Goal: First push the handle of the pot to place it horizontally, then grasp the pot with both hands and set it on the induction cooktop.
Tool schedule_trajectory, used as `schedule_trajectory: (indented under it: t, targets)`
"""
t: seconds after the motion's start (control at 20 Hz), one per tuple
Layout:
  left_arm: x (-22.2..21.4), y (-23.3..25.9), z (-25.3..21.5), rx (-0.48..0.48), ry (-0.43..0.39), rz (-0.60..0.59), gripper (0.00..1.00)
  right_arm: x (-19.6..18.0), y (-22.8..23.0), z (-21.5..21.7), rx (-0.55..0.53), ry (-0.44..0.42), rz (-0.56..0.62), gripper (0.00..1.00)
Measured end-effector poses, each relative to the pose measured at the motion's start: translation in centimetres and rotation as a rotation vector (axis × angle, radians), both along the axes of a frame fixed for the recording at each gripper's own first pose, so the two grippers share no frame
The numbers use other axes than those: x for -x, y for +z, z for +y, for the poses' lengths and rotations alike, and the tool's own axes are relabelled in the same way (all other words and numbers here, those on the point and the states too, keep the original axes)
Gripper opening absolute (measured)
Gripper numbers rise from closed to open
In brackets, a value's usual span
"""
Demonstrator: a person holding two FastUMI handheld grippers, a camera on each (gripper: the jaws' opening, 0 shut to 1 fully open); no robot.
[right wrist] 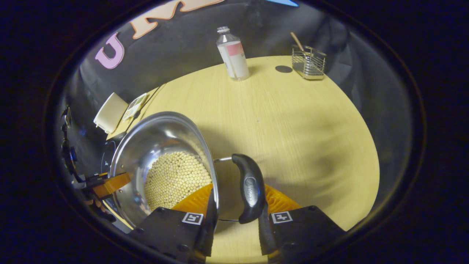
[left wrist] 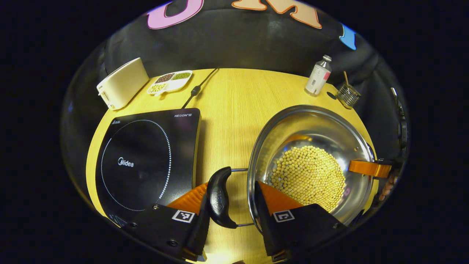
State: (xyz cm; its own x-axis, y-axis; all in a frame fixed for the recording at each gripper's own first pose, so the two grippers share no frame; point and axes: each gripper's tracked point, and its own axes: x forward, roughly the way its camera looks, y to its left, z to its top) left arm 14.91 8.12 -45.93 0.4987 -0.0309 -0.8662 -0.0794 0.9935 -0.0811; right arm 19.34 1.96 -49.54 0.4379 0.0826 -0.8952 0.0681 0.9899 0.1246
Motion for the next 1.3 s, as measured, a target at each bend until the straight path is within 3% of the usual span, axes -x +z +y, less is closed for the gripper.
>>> schedule_trajectory:
  t: [0.2,0.5,1.05,1.3]
  targets:
    - [0.0,3.4,2.0,-0.054,-0.008,-0.054,0.62,0.3,2.1,2.2,-0.046,-0.011,-0.031,0.47]
    - [1.1,6.6,8.6,-0.118,0.001,-0.087,0.63,0.4,3.3,9.3,-0.110,0.009,-0.040,0.46]
    - [1.7,4.1,22.9,-0.046,-0.047,-0.089,0.62,1.8,1.5,23.9,-0.050,-0.051,-0.007,0.46]
    - [0.8,2.9,26.8,-0.006,-0.072,-0.109,0.61,1.3,1.7,27.9,0.013,-0.073,-0.009,0.46]
